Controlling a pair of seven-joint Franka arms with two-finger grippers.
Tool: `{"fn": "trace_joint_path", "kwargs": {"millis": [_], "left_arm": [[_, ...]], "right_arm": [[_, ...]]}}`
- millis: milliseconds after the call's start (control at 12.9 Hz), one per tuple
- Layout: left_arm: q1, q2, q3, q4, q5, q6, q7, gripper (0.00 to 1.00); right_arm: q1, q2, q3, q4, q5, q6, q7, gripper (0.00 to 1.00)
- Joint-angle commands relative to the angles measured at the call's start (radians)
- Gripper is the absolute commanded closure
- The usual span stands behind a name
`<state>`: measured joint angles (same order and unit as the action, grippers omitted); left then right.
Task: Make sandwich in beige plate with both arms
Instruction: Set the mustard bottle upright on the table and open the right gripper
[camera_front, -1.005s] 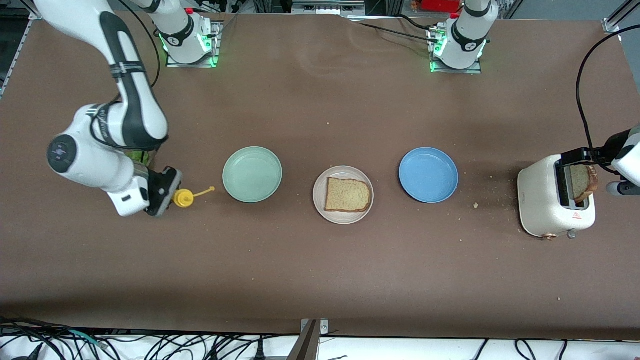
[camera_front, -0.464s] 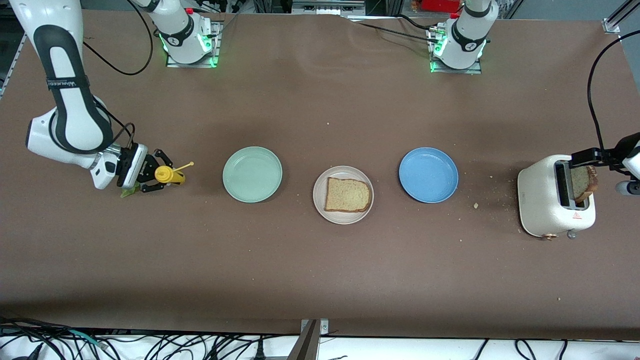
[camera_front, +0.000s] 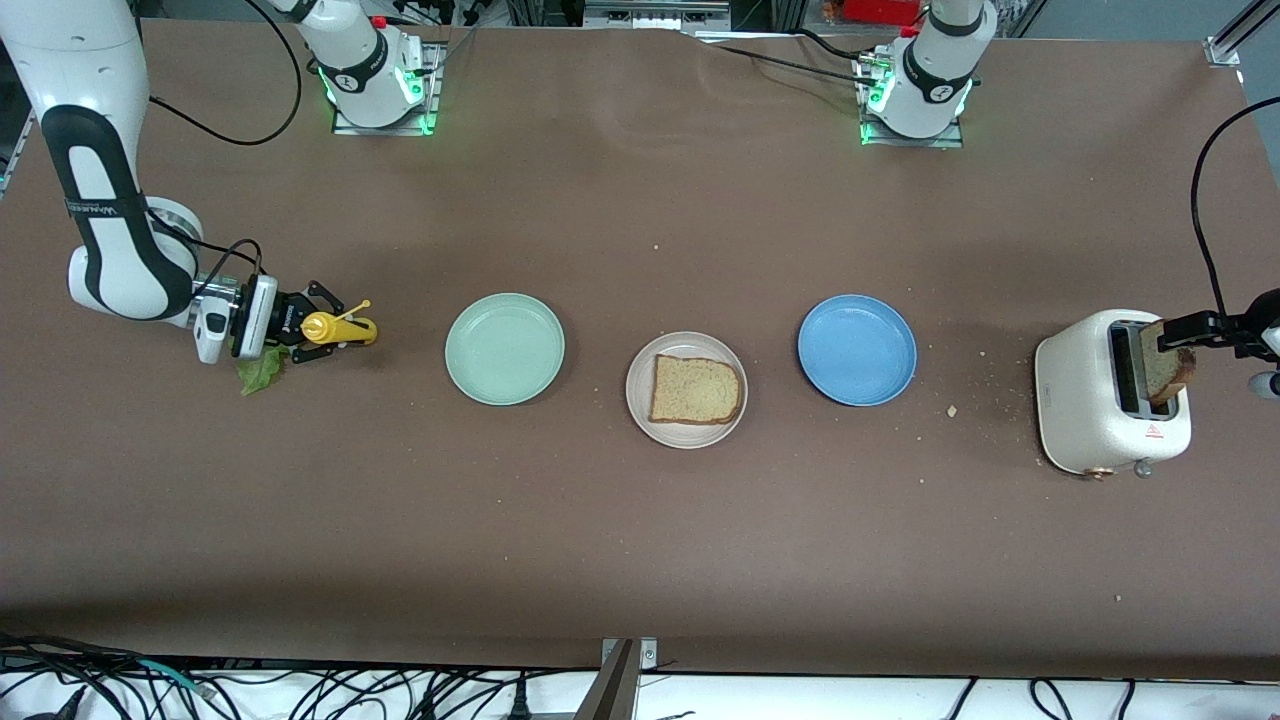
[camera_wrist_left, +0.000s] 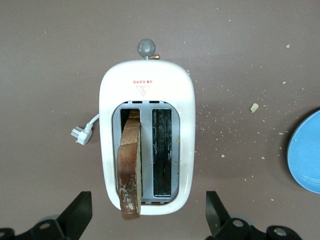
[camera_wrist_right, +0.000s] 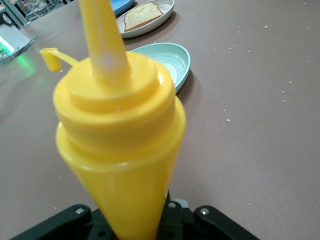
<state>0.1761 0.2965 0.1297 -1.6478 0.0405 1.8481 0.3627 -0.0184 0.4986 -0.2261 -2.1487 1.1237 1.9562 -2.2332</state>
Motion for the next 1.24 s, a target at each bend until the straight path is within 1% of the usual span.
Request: {"fn": "trace_joint_path", "kwargs": {"millis": [0,232,464,541,618,696,773,1005,1159], "left_arm": [[0.023,-0.014,-0.012,-0.049,0.024,0.057,0.028,0.00],[0.036,-0.016,-0.012,-0.093,0.024,0.108,0.036,0.00],[0.037,-0.016,-0.012,-0.096,0.024,0.109,0.036,0.00],[0.039,-0.016,-0.012,-0.096,0.024,0.111,0.036,0.00],[0.039,-0.016,-0.012,-0.096,0.024,0.111,0.036,0.00],[0.039,-0.016,-0.012,-0.096,0.024,0.109,0.036,0.00],[0.039,-0.016,-0.012,-0.096,0.024,0.109,0.036,0.00],[0.039,-0.016,-0.012,-0.096,0.024,0.108,0.036,0.00],[0.039,-0.016,-0.012,-0.104,0.024,0.108,0.036,0.00]], "right_arm": [[-0.006,0.027,0.010,0.007,0.068,-0.016,-0.094,1.00],[0.012,0.028,0.014,0.009,0.068,0.042,-0.161,1.00],[0.024,0.031,0.014,0.007,0.068,0.070,-0.183,1.00],[0.026,0.031,0.014,0.007,0.068,0.070,-0.178,0.72],[0.026,0.031,0.014,0.007,0.068,0.070,-0.174,0.37],[0.026,0.029,0.014,0.010,0.068,0.070,-0.171,0.28],[0.026,0.029,0.014,0.010,0.068,0.070,-0.163,0.25],[0.026,0.024,0.010,0.015,0.065,0.070,-0.116,0.25],[0.026,0.017,0.001,0.016,0.044,0.069,-0.059,0.25]]}}
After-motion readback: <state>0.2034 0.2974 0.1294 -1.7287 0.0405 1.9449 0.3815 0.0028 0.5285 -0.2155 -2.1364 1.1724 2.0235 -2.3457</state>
